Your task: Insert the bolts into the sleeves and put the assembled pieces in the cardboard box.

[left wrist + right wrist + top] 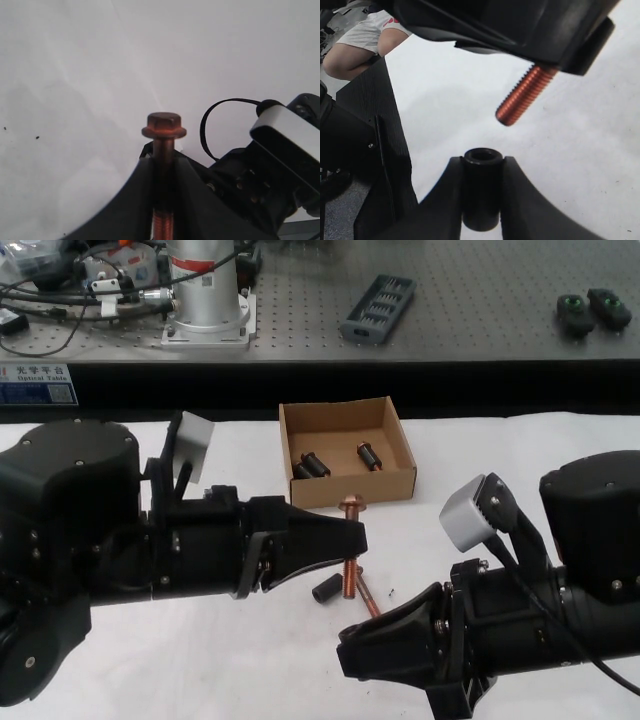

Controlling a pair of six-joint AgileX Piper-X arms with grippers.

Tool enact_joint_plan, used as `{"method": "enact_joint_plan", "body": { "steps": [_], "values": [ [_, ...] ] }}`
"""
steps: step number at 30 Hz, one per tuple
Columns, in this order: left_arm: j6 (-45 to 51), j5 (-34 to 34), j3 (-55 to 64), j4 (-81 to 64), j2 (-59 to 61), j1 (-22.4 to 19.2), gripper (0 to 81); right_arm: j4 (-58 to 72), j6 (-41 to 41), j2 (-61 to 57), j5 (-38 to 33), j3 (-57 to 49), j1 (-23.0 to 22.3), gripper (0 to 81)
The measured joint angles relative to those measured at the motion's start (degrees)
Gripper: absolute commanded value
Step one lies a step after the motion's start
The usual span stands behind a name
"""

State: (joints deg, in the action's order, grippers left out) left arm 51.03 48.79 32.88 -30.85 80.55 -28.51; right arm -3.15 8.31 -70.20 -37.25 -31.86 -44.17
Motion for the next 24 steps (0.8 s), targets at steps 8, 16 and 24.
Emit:
{"method": "enact_joint_plan", "body": {
  "steps": [8,16,24],
  "values": [
    [0.0,-1.1,0.0,0.0,0.0,0.0,6.5,1.25,0.0,0.0,0.84,0.0,0.23,4.3],
    [0.0,0.33,0.0,1.47,0.0,0.0,6.5,2.69,1.13,0.0,1.39,0.0,1.84,4.3],
    [0.0,0.7,0.0,1.81,0.0,0.0,6.5,2.69,2.01,0.0,0.46,0.0,2.13,4.3]
  ]
}}
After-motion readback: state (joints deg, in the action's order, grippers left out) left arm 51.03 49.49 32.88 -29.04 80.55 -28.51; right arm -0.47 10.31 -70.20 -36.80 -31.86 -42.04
